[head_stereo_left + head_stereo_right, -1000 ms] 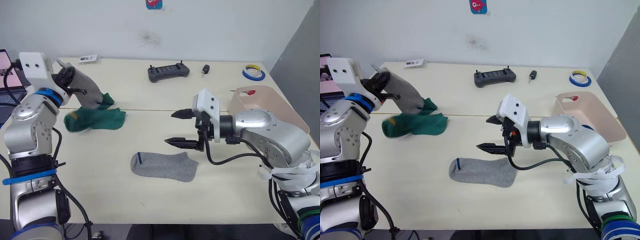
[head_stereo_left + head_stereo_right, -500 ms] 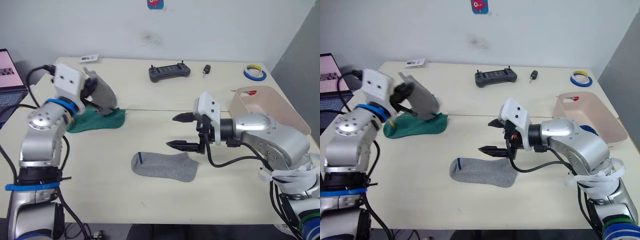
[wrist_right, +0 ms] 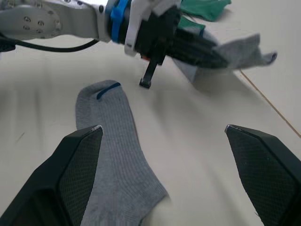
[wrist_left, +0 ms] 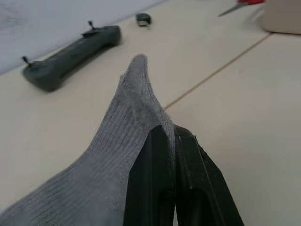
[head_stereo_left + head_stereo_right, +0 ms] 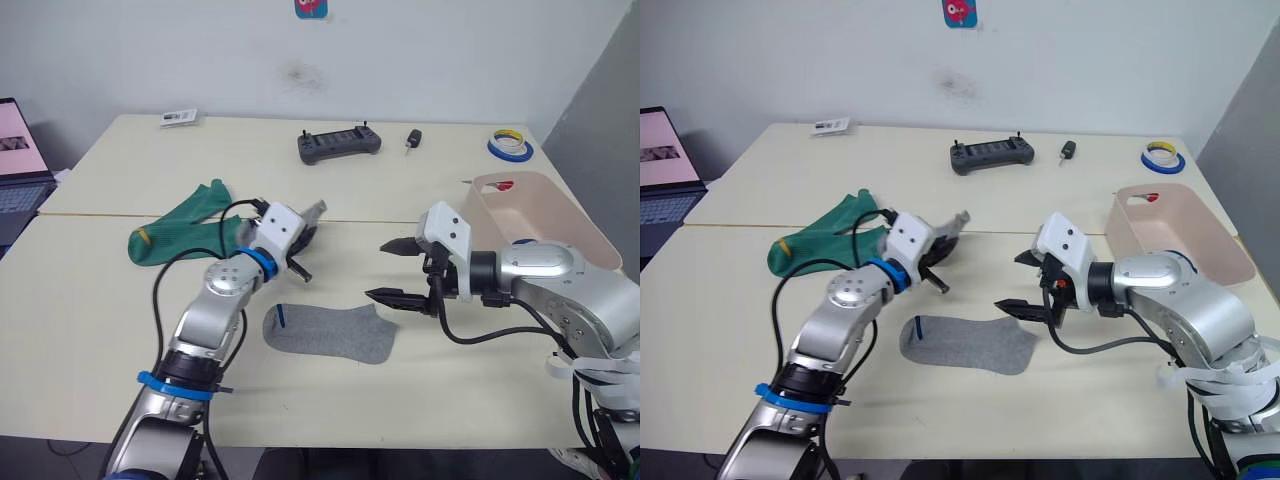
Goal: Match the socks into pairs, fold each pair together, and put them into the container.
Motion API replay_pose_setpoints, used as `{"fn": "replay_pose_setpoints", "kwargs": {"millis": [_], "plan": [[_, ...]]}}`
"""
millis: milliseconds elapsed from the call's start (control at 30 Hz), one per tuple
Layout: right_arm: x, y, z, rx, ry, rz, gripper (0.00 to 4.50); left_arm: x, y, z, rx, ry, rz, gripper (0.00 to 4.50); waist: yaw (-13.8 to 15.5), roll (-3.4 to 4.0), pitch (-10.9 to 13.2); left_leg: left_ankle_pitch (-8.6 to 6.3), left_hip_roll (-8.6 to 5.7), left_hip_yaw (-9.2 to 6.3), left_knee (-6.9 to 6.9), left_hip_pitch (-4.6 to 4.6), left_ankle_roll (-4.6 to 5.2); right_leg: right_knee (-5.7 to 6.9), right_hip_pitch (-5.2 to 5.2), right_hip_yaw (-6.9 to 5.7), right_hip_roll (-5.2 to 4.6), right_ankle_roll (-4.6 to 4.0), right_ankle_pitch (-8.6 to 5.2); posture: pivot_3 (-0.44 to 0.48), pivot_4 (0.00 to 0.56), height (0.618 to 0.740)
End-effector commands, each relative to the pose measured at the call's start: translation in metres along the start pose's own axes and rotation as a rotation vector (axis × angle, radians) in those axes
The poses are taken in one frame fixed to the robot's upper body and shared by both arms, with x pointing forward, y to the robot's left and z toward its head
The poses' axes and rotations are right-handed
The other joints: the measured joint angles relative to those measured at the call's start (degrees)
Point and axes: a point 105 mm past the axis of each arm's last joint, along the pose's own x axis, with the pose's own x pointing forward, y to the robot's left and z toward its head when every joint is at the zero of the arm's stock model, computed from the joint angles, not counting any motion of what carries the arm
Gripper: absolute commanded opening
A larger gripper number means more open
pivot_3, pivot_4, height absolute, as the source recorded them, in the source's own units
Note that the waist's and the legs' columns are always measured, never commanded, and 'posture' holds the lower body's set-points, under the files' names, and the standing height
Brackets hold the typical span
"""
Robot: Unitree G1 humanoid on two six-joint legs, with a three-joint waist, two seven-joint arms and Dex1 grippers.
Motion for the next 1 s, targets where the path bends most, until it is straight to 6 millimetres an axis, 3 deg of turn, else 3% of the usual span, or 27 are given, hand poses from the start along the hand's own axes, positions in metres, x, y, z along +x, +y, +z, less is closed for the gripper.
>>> {"fn": "replay_pose_setpoints", "kwargs": {"millis": [33,133,167,267,433,567,667,800,1000], "plan": [[-0.008,-0.001,0.008,-0.034,-0.021,-0.034,4.5,0.009,-0.009,0.009,0.028,-0.038,-0.024,0.02,-0.1,0.0,0.0,0.0,0.0,-0.01,0.0,0.0,0.0,0.01,0.0,0.0,0.01,0.0,0.0,0.0,0.15,0.74],[-0.009,-0.001,0.006,-0.031,-0.018,-0.046,4.5,0.011,-0.02,0.009,-0.055,-0.048,-0.088,0.02,0.0,0.0,0.0,0.0,0.0,-0.03,0.0,0.01,0.0,0.04,0.01,-0.01,0.0,0.0,0.0,0.0,0.15,0.74],[-0.009,-0.001,0.006,-0.03,-0.018,-0.05,4.5,0.01,-0.021,0.009,-0.059,-0.051,-0.094,0.22,0.0,0.0,0.0,0.01,-0.01,-0.02,0.01,0.0,0.0,0.03,0.02,-0.02,0.0,0.0,0.0,0.0,0.15,0.74],[-0.009,-0.001,0.006,-0.028,-0.018,-0.056,4.5,0.008,-0.023,0.013,-0.064,-0.057,-0.118,0.9,0.0,0.0,0.0,0.01,-0.01,-0.01,0.0,0.0,-0.01,0.0,0.02,-0.01,0.0,0.0,0.0,0.0,0.15,0.74],[-0.009,-0.002,0.005,-0.026,-0.019,-0.069,4.5,-0.007,-0.014,0.028,-0.06,-0.074,-0.131,2.47,-0.1,0.0,0.0,0.01,-0.01,-0.02,0.01,0.0,-0.02,0.01,0.02,0.0,0.0,0.0,0.0,0.0,0.15,0.74],[-0.008,-0.005,0.004,-0.02,-0.025,-0.093,4.5,-0.03,0.016,0.046,-0.103,-0.094,-0.083,3.68,-0.2,0.02,0.0,0.02,0.02,-0.03,-0.01,0.02,-0.03,0.02,0.02,-0.01,0.0,0.0,0.0,0.0,0.15,0.74],[-0.007,-0.006,0.003,-0.009,-0.035,-0.11,4.5,-0.042,0.043,0.046,-0.204,-0.075,-0.024,4.47,-0.1,0.02,0.0,0.02,0.02,-0.05,0.0,0.02,-0.02,0.03,0.02,-0.03,0.01,0.01,0.0,0.0,0.15,0.74],[-0.002,-0.007,0.003,0.011,-0.063,-0.135,4.5,-0.049,0.087,0.021,-0.233,0.003,0.151,4.47,-0.1,0.01,0.0,0.02,-0.01,-0.05,0.0,0.03,-0.03,0.01,0.04,-0.03,0.0,0.01,-0.01,0.0,0.15,0.74],[0.007,-0.004,0.01,0.017,-0.099,-0.136,4.5,-0.034,0.089,-0.017,-0.415,0.108,0.198,4.47,0.1,0.01,0.0,0.06,-0.03,-0.05,0.02,-0.02,-0.1,-0.04,0.03,-0.05,-0.03,0.01,-0.01,0.0,0.15,0.74]]}}
